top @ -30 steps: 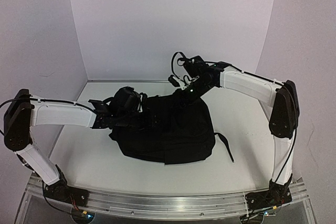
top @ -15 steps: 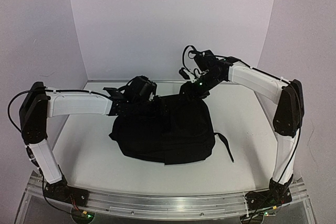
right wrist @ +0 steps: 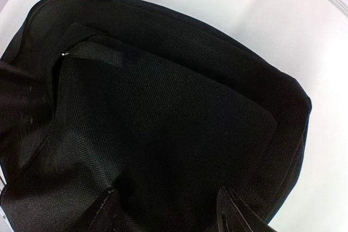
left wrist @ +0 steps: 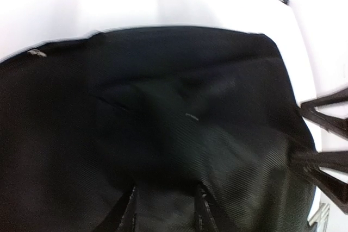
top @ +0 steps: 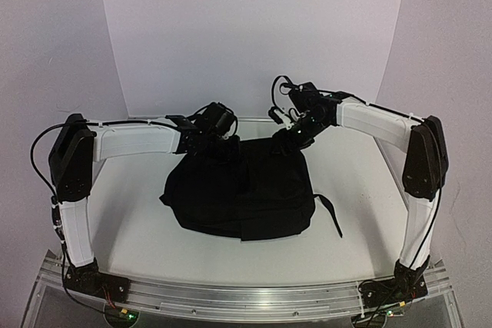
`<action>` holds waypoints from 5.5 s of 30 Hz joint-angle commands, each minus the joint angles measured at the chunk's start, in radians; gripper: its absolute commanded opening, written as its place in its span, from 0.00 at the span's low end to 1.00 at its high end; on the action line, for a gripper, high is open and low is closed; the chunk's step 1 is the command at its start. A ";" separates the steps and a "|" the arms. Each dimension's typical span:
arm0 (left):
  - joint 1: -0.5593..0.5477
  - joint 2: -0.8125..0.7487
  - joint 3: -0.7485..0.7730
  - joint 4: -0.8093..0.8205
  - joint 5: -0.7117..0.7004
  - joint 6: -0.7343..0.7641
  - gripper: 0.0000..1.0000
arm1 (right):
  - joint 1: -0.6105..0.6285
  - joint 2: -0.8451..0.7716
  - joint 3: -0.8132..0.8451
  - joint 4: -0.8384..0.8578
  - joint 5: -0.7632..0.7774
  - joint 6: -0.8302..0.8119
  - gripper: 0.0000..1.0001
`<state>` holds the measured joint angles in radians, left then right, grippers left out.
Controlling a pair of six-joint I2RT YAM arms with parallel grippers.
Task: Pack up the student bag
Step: Zip the student bag at the center of the board.
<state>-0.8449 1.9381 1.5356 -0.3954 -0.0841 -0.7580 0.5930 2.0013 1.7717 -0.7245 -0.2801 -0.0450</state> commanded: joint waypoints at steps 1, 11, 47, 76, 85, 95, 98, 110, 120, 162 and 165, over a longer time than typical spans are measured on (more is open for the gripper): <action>0.052 -0.038 -0.026 -0.013 -0.033 0.012 0.22 | 0.002 -0.046 -0.091 -0.059 -0.008 -0.023 0.60; 0.057 -0.172 -0.129 0.100 0.051 0.126 0.03 | 0.003 -0.107 -0.197 -0.056 -0.063 0.011 0.60; 0.032 -0.177 -0.174 0.059 0.095 0.105 0.55 | 0.037 -0.097 -0.054 -0.055 -0.372 0.078 0.37; -0.115 0.033 -0.045 -0.106 0.008 -0.005 0.62 | 0.097 -0.055 -0.192 -0.030 -0.214 0.139 0.18; -0.115 -0.170 -0.175 -0.019 -0.031 0.008 0.11 | 0.097 -0.053 -0.208 -0.021 -0.239 0.133 0.21; -0.114 -0.278 -0.215 0.059 -0.018 0.062 0.02 | 0.111 -0.037 -0.201 -0.014 -0.196 0.140 0.22; -0.115 -0.236 -0.194 0.004 -0.039 0.031 0.21 | 0.102 -0.052 -0.212 -0.014 -0.189 0.146 0.18; -0.125 -0.107 -0.147 0.058 0.069 0.047 0.47 | 0.082 -0.093 -0.281 -0.014 -0.144 0.141 0.17; -0.144 -0.020 -0.087 0.073 0.080 0.053 0.62 | 0.082 -0.086 -0.290 -0.010 -0.138 0.156 0.04; -0.013 -0.362 -0.424 0.416 0.245 0.043 0.00 | 0.149 0.014 -0.213 0.038 -0.337 0.186 0.35; 0.001 -0.366 -0.418 0.362 0.246 0.077 0.00 | 0.137 -0.035 -0.166 0.036 -0.387 0.165 0.43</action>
<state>-0.8821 1.6531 1.1023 -0.1070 0.1094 -0.7074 0.7478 1.9455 1.5904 -0.5928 -0.6399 0.1347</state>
